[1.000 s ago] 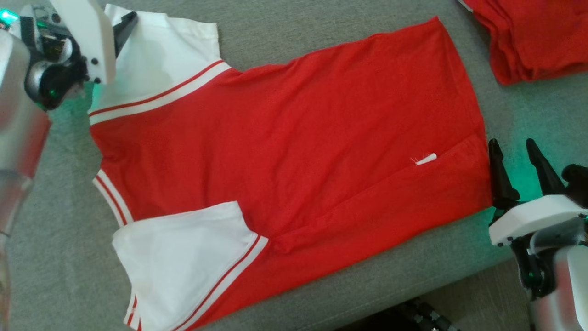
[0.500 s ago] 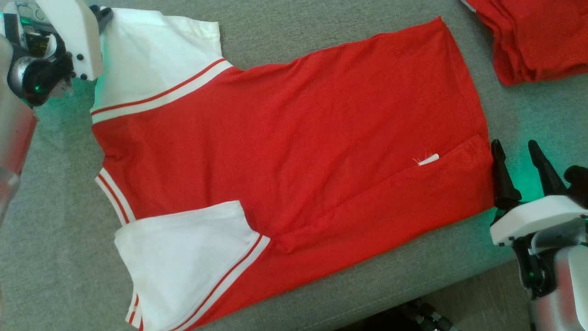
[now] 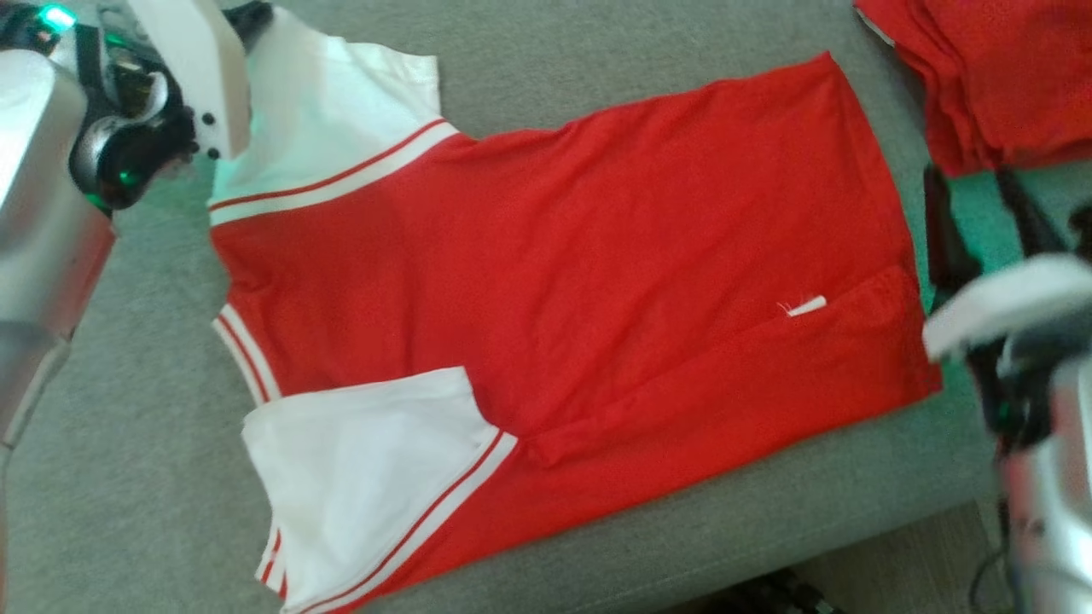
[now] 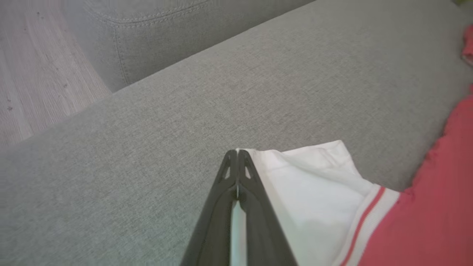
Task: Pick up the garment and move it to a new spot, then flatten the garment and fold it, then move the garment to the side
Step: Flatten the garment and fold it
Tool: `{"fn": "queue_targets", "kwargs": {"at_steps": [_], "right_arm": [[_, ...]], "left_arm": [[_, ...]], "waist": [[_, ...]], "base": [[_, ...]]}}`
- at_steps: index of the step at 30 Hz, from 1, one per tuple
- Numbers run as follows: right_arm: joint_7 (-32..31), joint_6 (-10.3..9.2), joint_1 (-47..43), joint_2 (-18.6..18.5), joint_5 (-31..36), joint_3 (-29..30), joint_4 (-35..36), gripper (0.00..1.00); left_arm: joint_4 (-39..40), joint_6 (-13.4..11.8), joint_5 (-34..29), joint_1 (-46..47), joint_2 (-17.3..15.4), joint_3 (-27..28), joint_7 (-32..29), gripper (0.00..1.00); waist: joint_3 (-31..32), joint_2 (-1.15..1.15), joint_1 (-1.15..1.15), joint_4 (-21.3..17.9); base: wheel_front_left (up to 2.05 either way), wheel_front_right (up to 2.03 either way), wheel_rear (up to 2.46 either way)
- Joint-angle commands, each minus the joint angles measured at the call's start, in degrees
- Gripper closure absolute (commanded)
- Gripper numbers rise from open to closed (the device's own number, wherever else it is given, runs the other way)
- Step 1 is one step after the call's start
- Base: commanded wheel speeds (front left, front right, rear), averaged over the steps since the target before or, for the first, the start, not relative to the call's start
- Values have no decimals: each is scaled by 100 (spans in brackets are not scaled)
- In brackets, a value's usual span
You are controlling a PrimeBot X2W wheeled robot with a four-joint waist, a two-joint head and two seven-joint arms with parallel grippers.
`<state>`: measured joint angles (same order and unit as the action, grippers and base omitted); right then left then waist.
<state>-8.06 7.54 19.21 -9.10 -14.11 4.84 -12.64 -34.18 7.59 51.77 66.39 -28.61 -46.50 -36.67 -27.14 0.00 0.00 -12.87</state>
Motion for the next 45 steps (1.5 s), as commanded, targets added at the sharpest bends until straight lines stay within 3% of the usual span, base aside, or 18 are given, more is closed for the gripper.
{"fn": "queue_targets", "kwargs": {"at_steps": [1,10,16,24,25,28,29,31,32,38,45], "right_arm": [[-52,-5,245,-170,2,-138,89,0],[-107,-5,1777,-548,577,-639,-1531,0],[59,-5,2344,-561,990,-827,-2532,0],[171,-5,2601,-437,1041,-954,-3287,0],[177,-5,2607,-444,1046,-972,-3339,5],[220,-5,2619,-455,1052,-1011,-3437,55],[236,-5,2621,-459,1052,-1024,-3460,63],[257,-5,2621,-469,1051,-1058,-3504,96],[258,-5,2620,-470,1040,-1074,-3528,100],[393,-5,2680,-510,957,-1109,-3541,100],[827,-5,2919,-509,701,-748,-3512,100]], "left_arm": [[206,-10,34,168,-309,163,50,100],[923,-10,250,282,-387,-280,94,100],[1265,-10,354,360,-418,-523,110,100],[1319,-10,479,328,-506,-728,181,100],[1316,-10,495,320,-514,-752,191,100],[1312,-10,517,323,-541,-827,263,100],[1317,-10,504,330,-554,-854,324,100],[1312,-10,458,340,-585,-926,454,100],[1306,-10,438,343,-598,-959,532,100],[1247,-10,209,444,-651,-1138,1277,100],[803,-10,12,738,-660,-1241,2167,100]], "waist": [[78,0,0,93],[129,0,0,578],[93,0,0,757],[181,0,0,814],[196,0,0,817],[233,0,0,822],[243,0,0,826],[264,0,0,837],[274,0,0,845],[314,0,0,921],[390,0,0,999]], "base": [[0,0,0],[0,0,0],[0,0,0],[0,0,0],[0,0,0],[0,0,0],[0,0,0],[0,0,0],[0,0,0],[0,0,0],[0,0,0]]}}
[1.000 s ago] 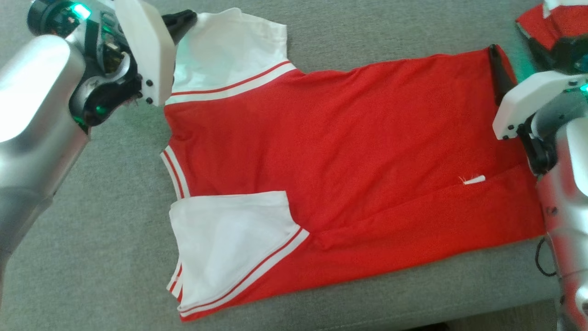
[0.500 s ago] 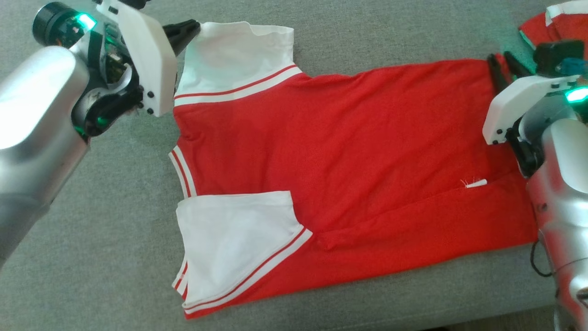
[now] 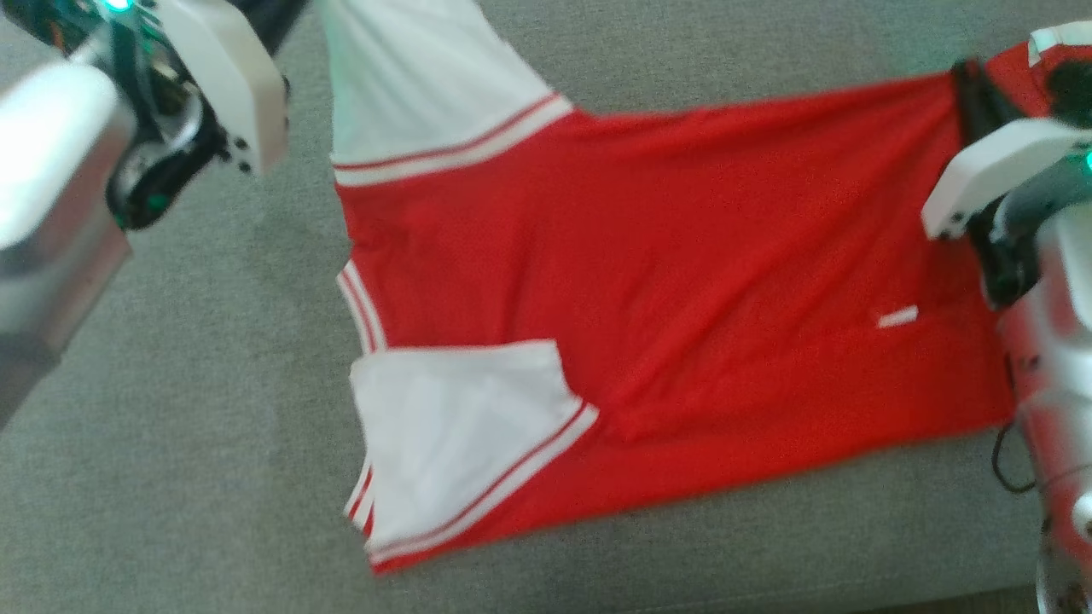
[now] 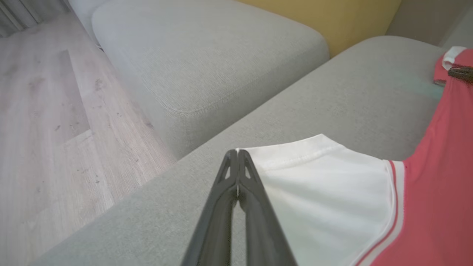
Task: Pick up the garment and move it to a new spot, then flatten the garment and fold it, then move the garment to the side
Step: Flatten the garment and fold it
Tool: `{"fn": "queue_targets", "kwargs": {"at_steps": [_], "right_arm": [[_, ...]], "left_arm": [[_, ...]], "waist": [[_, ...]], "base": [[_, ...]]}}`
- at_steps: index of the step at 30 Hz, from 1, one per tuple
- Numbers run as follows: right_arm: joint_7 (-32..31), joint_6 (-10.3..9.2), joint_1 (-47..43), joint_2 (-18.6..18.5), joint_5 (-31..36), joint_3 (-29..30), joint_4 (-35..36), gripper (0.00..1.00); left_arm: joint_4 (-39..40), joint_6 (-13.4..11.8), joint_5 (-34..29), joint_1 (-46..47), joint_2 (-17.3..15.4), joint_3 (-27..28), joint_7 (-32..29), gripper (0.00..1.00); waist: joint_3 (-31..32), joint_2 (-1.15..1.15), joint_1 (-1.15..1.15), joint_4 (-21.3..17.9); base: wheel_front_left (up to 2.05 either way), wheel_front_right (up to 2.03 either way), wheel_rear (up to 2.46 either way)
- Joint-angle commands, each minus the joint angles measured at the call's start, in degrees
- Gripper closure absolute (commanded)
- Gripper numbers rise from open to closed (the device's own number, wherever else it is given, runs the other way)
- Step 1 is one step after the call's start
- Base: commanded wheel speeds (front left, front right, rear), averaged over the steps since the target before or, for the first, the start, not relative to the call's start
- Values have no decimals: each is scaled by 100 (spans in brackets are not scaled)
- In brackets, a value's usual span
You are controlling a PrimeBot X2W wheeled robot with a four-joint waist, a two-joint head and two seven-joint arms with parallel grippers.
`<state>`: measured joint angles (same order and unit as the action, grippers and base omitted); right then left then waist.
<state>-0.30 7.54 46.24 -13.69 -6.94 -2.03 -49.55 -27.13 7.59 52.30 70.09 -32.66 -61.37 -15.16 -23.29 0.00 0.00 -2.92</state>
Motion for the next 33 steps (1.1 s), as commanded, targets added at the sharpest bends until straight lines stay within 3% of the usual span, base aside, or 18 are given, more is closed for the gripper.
{"fn": "queue_targets", "kwargs": {"at_steps": [1,8,16,26,33], "right_arm": [[113,-5,263,-65,-7,-2,180,100],[498,-5,367,-48,48,377,156,100],[694,-5,-231,-124,-124,463,303,100],[625,-5,-1428,-159,-241,745,1117,100],[419,-5,-2298,-54,-215,1201,1864,100]], "left_arm": [[27,-10,-49,425,-247,254,109,100],[-196,-10,26,620,-114,225,576,100],[493,-103,163,46,-289,85,908,100],[2924,-1458,551,-1767,-1311,7,989,100],[4213,-2290,726,-2846,-1728,-109,1275,100]], "waist": [[18,0,0,11],[155,0,0,121],[358,0,0,277],[681,0,0,429],[747,0,0,571]], "base": [[0,0,0],[0,0,0],[0,0,0],[0,0,0],[0,0,0]]}}
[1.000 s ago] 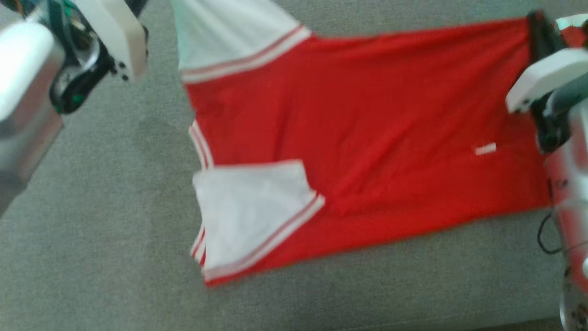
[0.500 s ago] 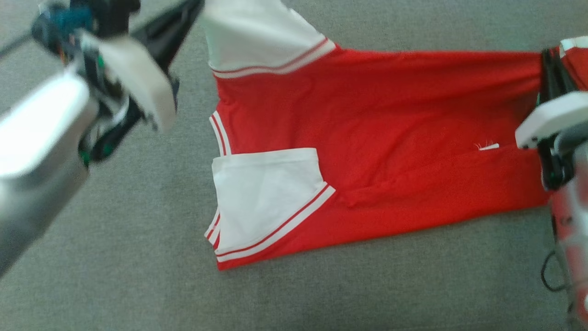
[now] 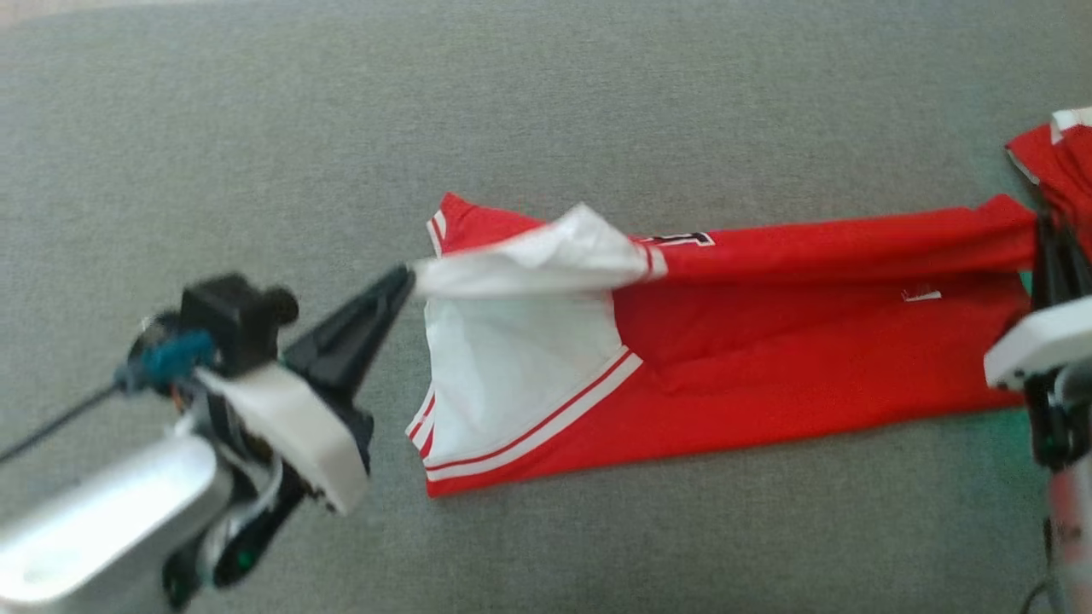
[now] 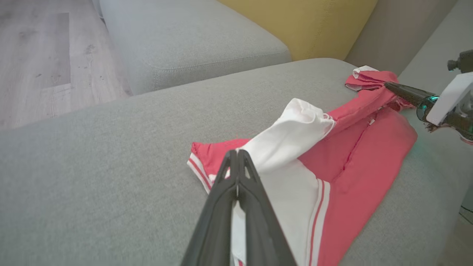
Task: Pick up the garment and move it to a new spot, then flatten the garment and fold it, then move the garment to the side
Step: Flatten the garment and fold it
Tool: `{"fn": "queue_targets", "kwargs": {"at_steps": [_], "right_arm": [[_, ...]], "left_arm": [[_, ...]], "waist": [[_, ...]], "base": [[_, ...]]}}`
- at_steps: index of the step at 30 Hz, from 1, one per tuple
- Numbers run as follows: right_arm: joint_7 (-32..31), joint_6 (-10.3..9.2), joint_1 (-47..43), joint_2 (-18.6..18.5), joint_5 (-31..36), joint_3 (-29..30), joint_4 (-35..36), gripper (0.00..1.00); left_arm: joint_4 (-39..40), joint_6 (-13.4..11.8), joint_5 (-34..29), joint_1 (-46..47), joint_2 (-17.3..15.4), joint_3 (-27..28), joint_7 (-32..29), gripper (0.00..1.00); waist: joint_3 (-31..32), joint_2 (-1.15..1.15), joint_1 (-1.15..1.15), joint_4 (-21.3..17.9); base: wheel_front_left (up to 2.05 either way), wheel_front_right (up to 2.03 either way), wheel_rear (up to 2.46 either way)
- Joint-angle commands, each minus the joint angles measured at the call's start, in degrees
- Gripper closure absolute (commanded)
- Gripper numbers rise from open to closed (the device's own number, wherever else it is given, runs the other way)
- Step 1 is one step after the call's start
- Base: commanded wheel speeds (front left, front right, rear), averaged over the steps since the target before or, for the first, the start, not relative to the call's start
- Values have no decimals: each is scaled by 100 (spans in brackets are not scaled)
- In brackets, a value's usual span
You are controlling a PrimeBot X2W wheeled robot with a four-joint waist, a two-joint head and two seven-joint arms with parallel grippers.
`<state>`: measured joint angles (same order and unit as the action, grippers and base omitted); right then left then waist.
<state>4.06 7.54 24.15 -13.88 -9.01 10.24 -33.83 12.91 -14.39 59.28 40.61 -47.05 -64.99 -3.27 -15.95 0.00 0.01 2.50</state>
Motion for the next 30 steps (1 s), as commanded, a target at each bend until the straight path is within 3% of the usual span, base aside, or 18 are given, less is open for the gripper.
{"fn": "queue_targets", "kwargs": {"at_steps": [1,6,12,13,14,15,16,17,22,30], "right_arm": [[-55,-5,-219,-10,2,33,429,100],[-281,-5,-857,168,48,308,1160,100],[-578,-5,-1230,355,97,476,1605,100],[-629,-5,-1260,391,103,507,1648,80],[-673,-5,-1281,429,108,547,1690,39],[-704,-5,-1297,461,127,584,1732,0],[-722,-5,-1316,496,144,618,1768,0],[-732,-5,-1342,543,147,678,1802,0],[-850,-5,-1716,788,68,945,2058,0],[-1118,-5,-2297,1037,-274,1275,2388,0]], "left_arm": [[304,-181,54,-23,-296,234,137,100],[496,-409,242,-621,-214,96,392,100],[354,-447,418,-1083,37,-48,635,100],[296,-433,439,-1140,101,-73,674,100],[229,-421,465,-1191,177,-76,738,100],[154,-414,475,-1229,250,-82,797,82],[87,-416,460,-1255,320,-99,845,20],[13,-427,457,-1286,397,-91,924,0],[-428,-574,337,-1468,695,-61,1358,0],[-963,-1267,-515,-2056,1436,559,1820,0]], "waist": [[23,0,-1,42],[44,0,-1,73],[16,0,-1,35],[10,0,-1,32],[7,0,-1,29],[7,0,-1,26],[15,0,-1,23],[34,0,-1,24],[260,0,-1,48],[651,0,-1,255]], "base": [[0,0,0],[0,0,0],[0,0,0],[0,0,0],[0,0,0],[0,0,0],[0,0,0],[0,0,0],[0,0,0],[0,0,0]]}}
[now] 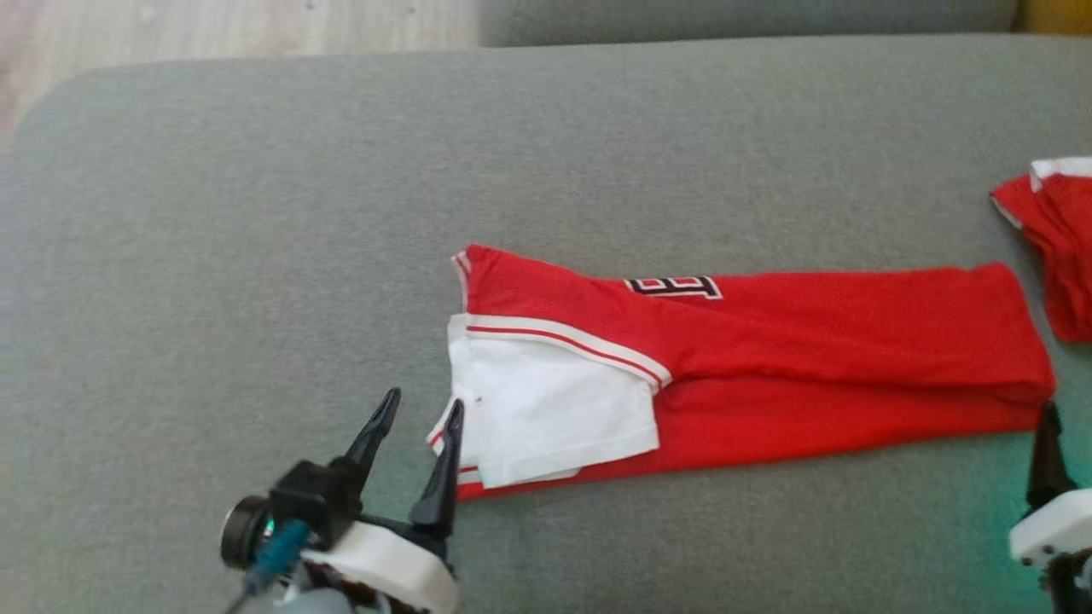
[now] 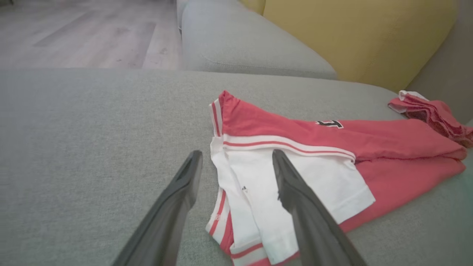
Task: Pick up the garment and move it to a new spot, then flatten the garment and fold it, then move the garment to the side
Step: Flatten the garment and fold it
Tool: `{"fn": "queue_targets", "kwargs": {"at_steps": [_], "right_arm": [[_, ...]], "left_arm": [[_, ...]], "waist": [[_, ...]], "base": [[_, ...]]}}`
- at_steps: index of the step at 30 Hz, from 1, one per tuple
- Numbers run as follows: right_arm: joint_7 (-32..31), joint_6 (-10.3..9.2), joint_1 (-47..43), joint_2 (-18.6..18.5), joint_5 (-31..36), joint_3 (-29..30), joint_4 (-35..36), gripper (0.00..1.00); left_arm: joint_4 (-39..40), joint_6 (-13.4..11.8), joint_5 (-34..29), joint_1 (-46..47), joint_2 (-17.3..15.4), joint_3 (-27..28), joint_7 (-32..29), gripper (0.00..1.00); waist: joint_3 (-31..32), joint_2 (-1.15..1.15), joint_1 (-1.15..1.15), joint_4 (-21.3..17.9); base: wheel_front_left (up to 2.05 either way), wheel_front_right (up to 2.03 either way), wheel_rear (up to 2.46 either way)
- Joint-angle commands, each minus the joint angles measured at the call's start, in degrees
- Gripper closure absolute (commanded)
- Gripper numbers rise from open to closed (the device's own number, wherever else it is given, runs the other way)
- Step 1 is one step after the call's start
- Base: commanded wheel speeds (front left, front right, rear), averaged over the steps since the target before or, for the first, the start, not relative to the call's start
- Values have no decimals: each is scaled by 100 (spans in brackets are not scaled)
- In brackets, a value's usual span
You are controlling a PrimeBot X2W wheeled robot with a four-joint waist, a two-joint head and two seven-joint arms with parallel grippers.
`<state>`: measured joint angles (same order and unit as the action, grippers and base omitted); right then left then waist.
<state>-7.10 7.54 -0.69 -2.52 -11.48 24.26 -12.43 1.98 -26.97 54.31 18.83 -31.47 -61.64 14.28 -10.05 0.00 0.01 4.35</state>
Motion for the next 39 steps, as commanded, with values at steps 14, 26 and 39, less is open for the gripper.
{"fn": "queue_targets", "kwargs": {"at_steps": [14,26,39], "right_arm": [[-542,-5,1133,-46,442,1230,-895,0],[-725,-5,1453,-37,-64,1349,-2159,59],[-315,-5,1312,-47,-96,1202,-1937,100]], "left_arm": [[27,64,-2402,-1195,1339,1567,71,0],[-148,557,-3041,-1555,1719,2219,72,0],[-284,906,-3419,-1793,1948,2693,72,0]], "waist": [[286,0,-1,865],[288,0,-1,940],[434,0,-1,708]], "base": [[0,0,0],[0,0,0],[0,0,0]]}}
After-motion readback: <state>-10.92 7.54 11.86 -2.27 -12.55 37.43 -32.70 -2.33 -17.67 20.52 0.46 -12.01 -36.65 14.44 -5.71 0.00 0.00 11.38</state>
